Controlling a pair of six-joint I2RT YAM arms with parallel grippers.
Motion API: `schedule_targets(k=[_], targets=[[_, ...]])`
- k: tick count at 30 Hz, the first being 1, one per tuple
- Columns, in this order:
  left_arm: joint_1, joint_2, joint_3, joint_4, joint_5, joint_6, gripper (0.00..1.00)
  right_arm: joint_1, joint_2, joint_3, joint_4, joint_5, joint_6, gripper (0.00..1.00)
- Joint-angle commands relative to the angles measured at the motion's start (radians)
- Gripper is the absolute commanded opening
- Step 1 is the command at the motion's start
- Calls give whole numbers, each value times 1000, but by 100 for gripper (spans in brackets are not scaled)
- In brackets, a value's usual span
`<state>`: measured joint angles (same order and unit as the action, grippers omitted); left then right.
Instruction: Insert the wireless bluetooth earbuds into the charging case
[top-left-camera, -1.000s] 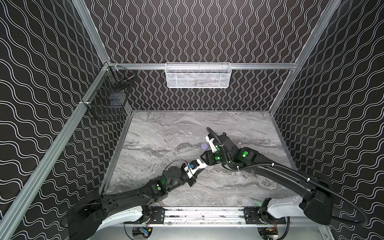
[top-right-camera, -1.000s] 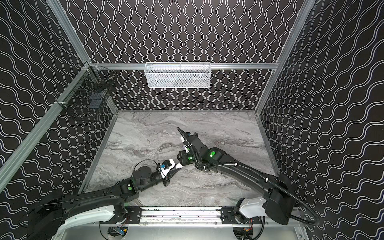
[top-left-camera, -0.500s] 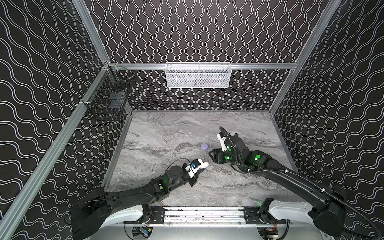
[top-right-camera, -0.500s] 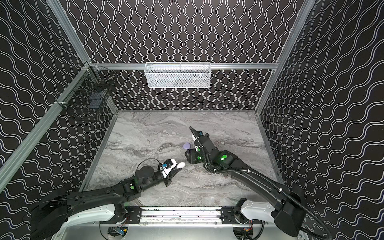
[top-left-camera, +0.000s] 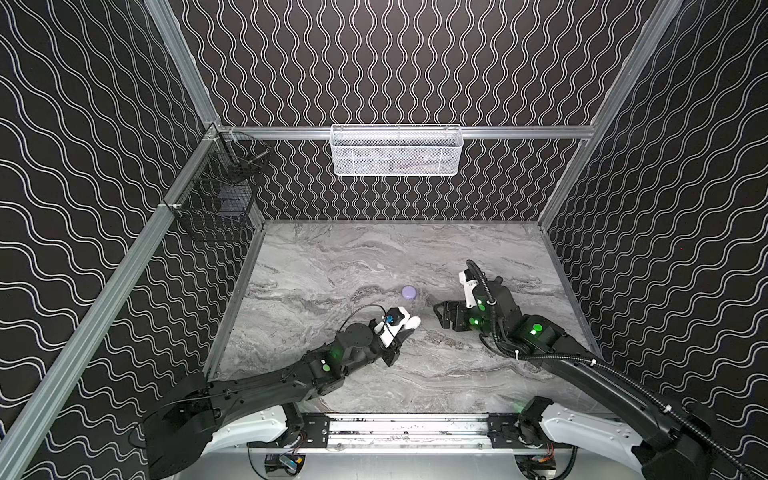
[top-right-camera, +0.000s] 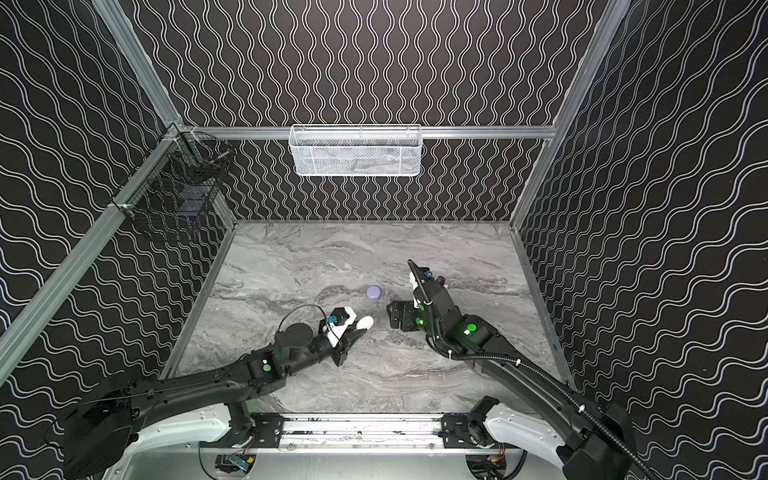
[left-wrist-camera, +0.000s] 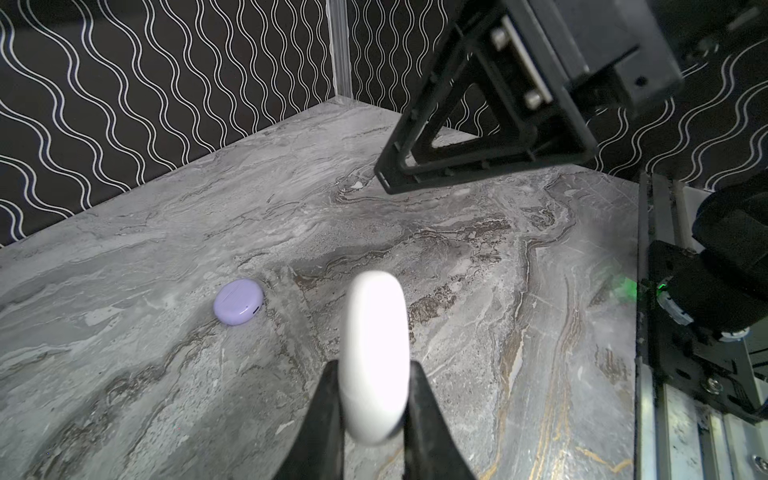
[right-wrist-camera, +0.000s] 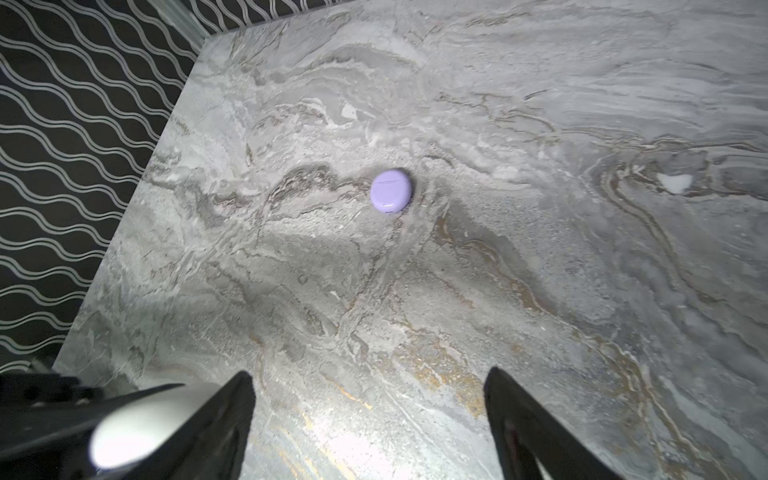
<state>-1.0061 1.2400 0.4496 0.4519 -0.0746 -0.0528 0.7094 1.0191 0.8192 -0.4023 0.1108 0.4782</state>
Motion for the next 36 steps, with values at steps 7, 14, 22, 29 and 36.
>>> schedule_targets(k=[7, 14, 22, 29, 36], targets=[[72, 1, 84, -105, 47, -69, 0, -35, -36, -62, 49, 71, 8, 100], [150, 54, 155, -158, 111, -142, 0, -67, -86, -142, 94, 97, 0, 99], [275, 143, 222, -183, 210, -246, 0, -82, -119, -262, 207, 46, -30, 99], [365, 255, 277, -188, 335, -330, 0, -86, -121, -321, 280, 26, -34, 99], [430, 354, 322, -197, 454, -370, 0, -90, -89, -359, 341, 2, -23, 99]])
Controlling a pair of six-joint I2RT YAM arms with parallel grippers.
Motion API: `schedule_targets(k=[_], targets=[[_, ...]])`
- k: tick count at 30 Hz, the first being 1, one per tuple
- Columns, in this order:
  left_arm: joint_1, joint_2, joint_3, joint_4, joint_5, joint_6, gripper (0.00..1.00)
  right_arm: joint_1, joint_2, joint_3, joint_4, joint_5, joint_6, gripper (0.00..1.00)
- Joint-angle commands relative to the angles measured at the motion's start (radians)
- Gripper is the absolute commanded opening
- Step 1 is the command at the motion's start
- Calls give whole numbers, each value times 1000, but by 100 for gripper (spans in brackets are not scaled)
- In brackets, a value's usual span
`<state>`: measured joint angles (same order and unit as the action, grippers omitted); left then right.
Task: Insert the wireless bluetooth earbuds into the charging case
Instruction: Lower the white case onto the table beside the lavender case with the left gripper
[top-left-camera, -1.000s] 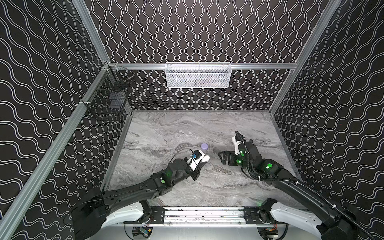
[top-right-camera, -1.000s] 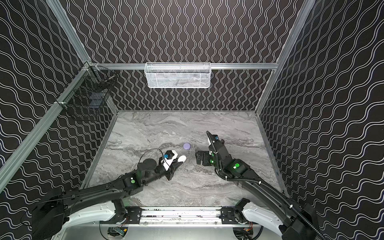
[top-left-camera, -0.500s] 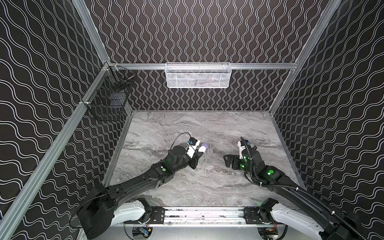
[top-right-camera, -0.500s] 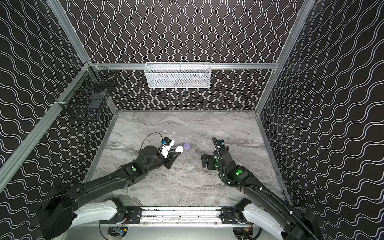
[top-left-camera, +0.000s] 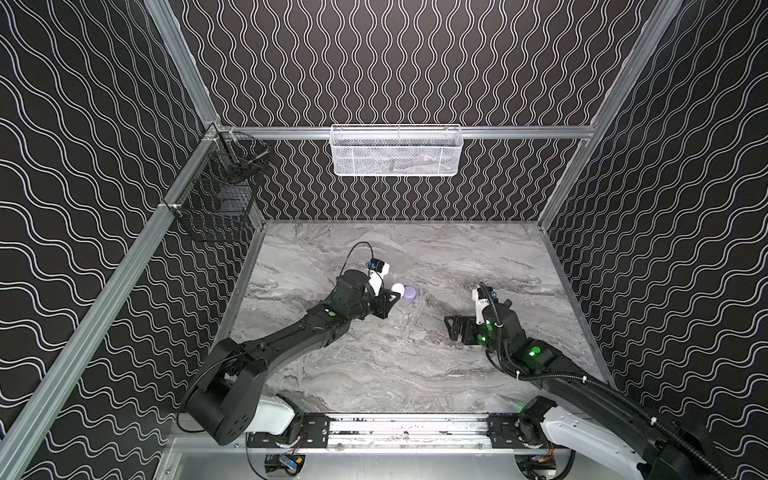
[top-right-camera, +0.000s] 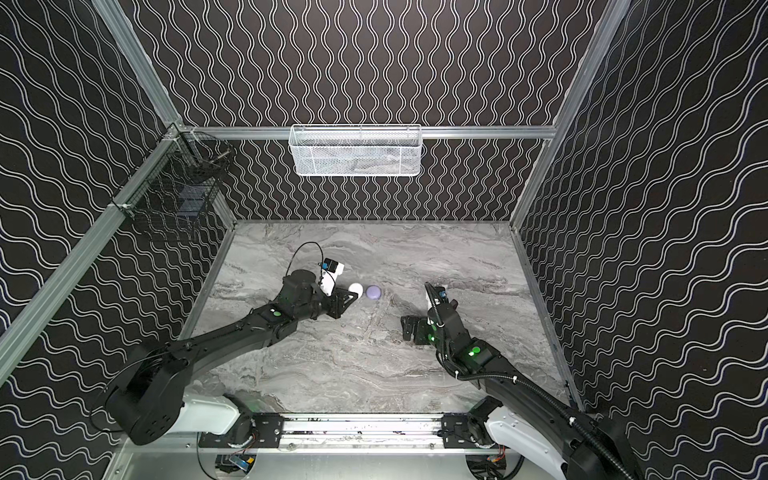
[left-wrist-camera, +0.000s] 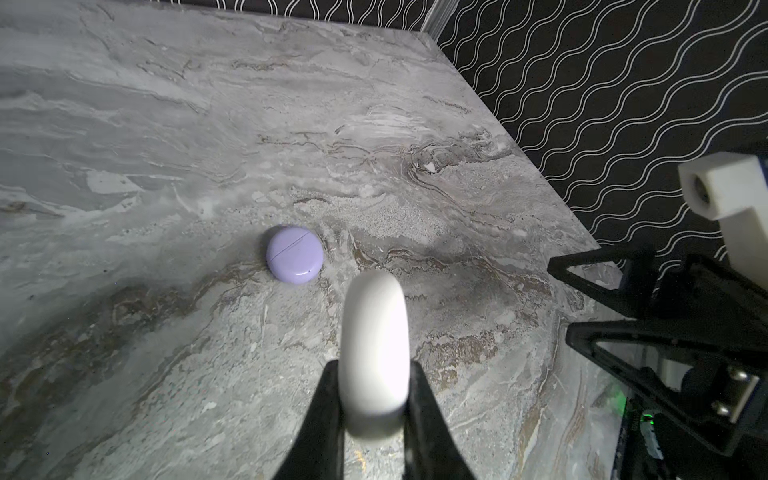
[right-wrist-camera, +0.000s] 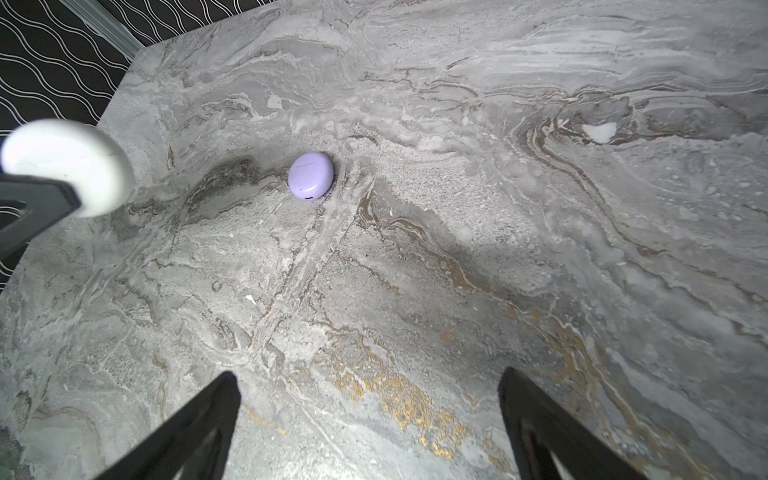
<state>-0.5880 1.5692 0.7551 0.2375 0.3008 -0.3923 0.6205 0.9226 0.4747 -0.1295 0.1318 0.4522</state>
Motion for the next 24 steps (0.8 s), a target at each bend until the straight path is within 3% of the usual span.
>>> schedule_targets(k=[1, 8, 24], targets=[[16, 42, 22, 21, 94, -38, 0, -1, 12, -23, 78, -21, 6, 99], [40, 158, 23, 101, 196, -118, 0, -3, 19, -61, 120, -8, 8, 98], [52, 328, 20, 180, 301, -187, 0, -2, -30, -123, 186, 31, -15, 96]])
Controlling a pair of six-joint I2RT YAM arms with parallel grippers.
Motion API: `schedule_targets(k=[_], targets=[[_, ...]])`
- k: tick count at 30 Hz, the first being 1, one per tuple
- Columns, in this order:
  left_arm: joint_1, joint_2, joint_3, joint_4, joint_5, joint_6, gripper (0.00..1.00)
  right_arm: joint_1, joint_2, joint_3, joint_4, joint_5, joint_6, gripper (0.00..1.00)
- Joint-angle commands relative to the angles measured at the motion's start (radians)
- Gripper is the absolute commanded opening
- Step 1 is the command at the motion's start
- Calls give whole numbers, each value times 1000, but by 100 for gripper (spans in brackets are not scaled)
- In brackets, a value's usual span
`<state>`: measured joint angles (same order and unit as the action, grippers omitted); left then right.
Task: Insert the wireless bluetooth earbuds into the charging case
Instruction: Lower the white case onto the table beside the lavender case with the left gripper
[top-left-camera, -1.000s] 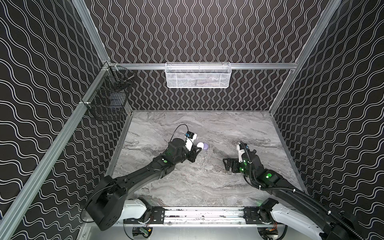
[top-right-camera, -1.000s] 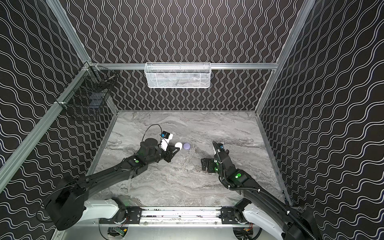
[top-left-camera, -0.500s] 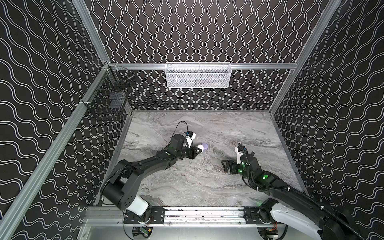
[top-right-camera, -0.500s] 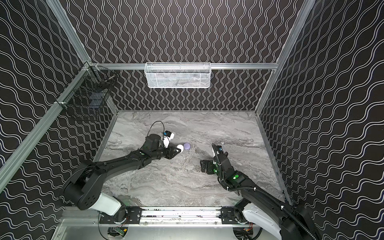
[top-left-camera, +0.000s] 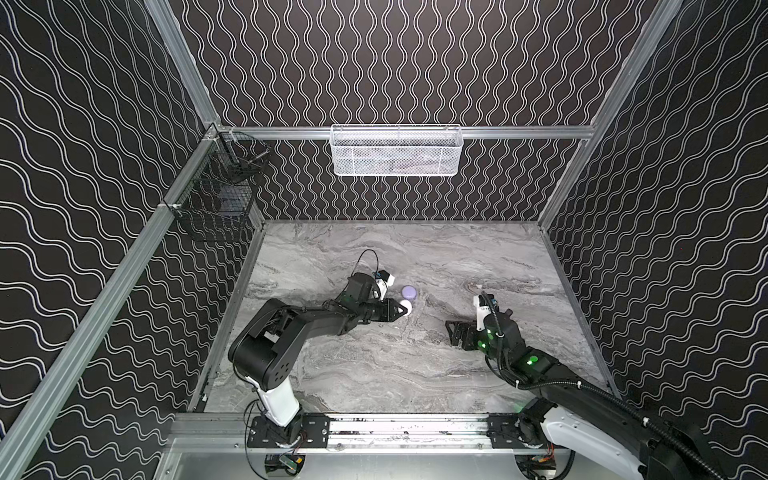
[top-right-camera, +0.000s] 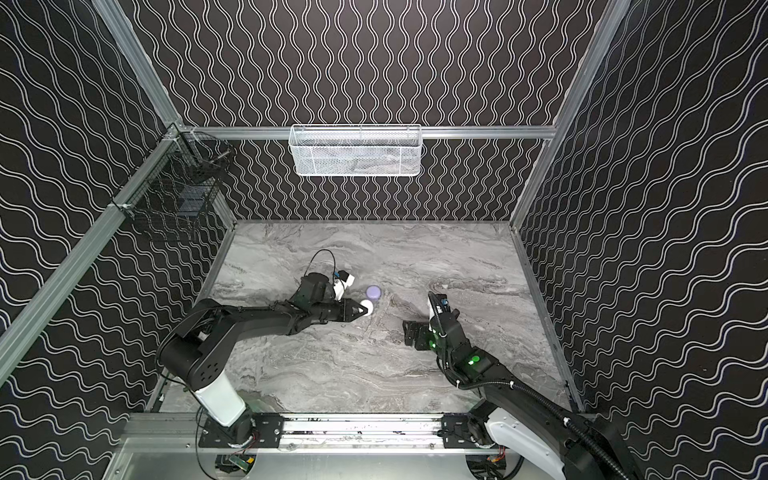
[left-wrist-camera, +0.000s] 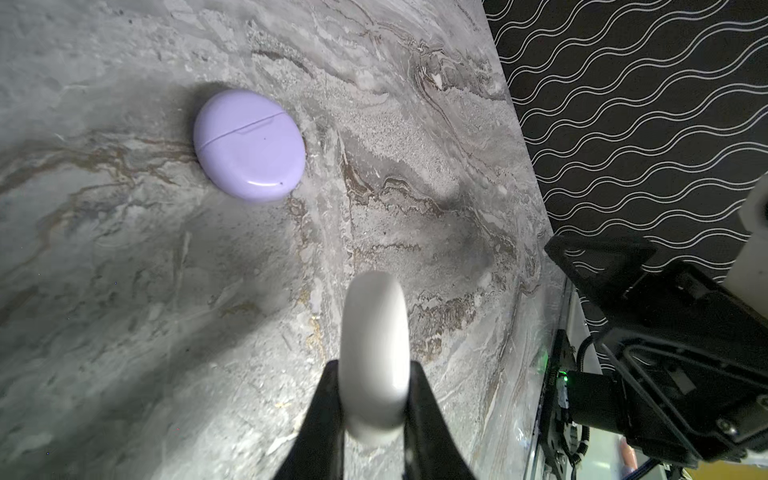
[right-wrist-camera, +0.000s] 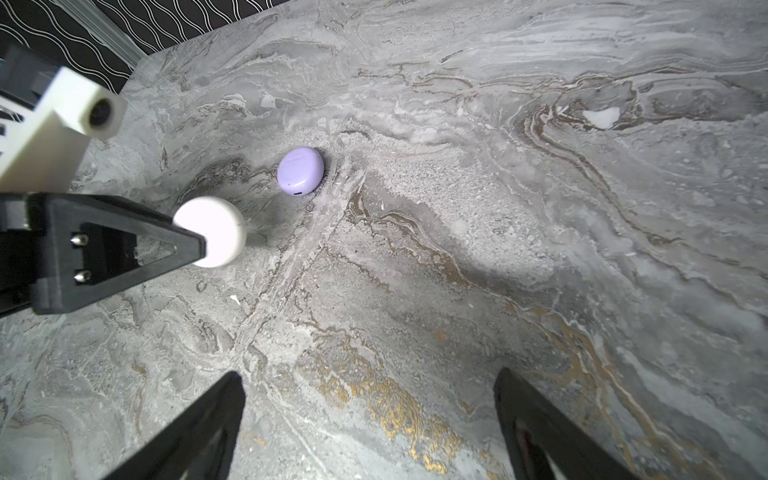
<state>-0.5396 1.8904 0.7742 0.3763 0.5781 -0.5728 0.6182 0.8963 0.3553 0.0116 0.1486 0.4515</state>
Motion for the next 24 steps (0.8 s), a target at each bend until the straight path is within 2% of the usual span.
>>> schedule_targets(k=[1, 8, 24], targets=[[6, 10, 3, 31, 25, -2, 0, 1, -3, -4, 47, 15, -14, 95], [20, 35, 16, -37, 22, 16, 0, 5, 17, 5, 44, 32, -17, 94], [40, 78, 13, -62, -1, 5, 0, 12, 28, 11, 37, 50, -16, 93]])
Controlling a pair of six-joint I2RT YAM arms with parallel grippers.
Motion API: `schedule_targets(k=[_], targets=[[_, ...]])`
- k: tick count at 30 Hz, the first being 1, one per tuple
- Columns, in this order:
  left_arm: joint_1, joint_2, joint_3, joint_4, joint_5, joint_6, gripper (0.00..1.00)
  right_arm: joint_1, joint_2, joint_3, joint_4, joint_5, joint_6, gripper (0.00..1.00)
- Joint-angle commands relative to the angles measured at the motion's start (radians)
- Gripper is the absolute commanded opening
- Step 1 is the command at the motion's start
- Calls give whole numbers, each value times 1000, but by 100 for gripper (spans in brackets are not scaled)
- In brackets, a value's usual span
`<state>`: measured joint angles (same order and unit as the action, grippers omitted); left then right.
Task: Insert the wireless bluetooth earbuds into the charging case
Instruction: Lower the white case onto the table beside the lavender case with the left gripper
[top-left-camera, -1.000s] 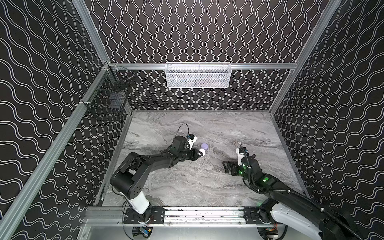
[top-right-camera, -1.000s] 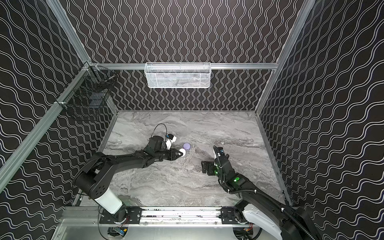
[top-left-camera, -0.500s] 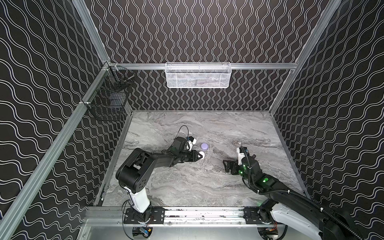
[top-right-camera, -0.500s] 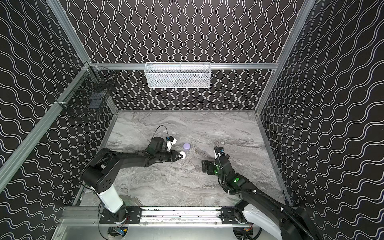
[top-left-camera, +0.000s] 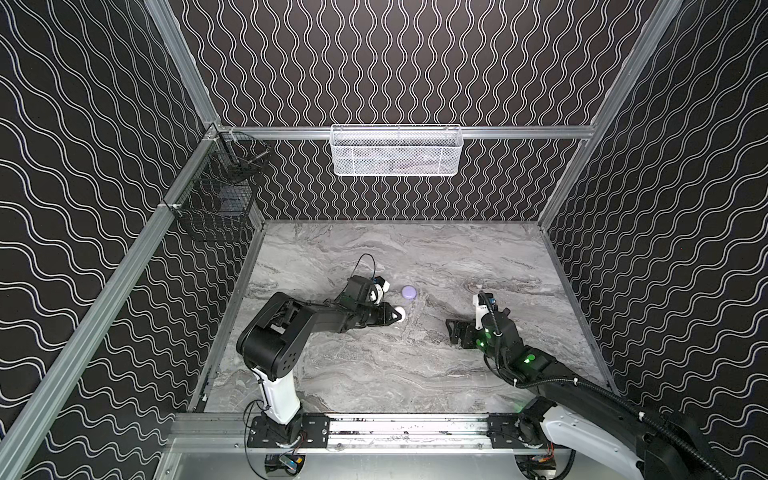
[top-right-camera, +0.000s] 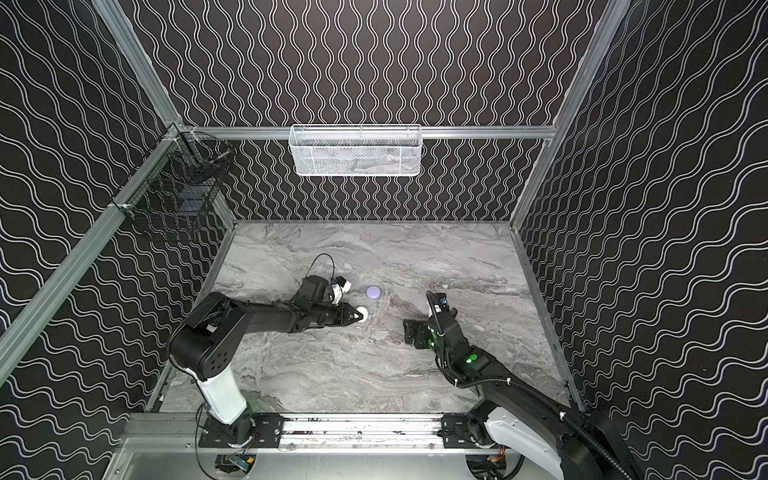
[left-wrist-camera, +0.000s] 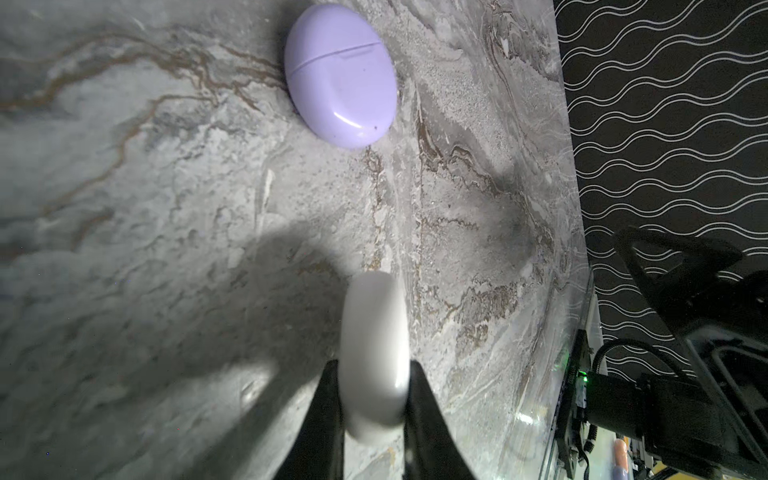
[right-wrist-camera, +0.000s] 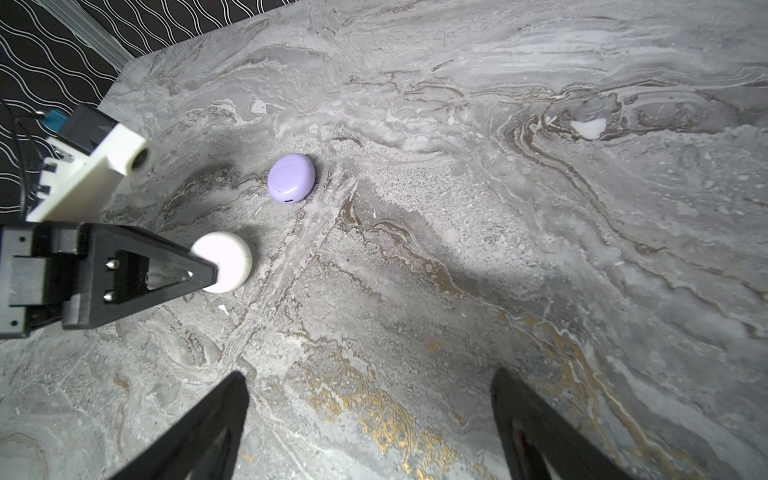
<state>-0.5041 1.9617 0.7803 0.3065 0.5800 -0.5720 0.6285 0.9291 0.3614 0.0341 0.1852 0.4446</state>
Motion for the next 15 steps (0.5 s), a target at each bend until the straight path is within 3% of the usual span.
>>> schedule_targets(k=[1, 10, 15], targets=[[4, 9, 7, 10, -2, 4, 1, 2, -6, 5, 15, 13, -9, 93], [10, 21, 14, -2, -21, 4, 26, 2, 7, 13, 6, 14, -7, 93], [14, 17, 22, -18, -35, 11, 32, 2, 9, 14, 6, 8, -9, 93]])
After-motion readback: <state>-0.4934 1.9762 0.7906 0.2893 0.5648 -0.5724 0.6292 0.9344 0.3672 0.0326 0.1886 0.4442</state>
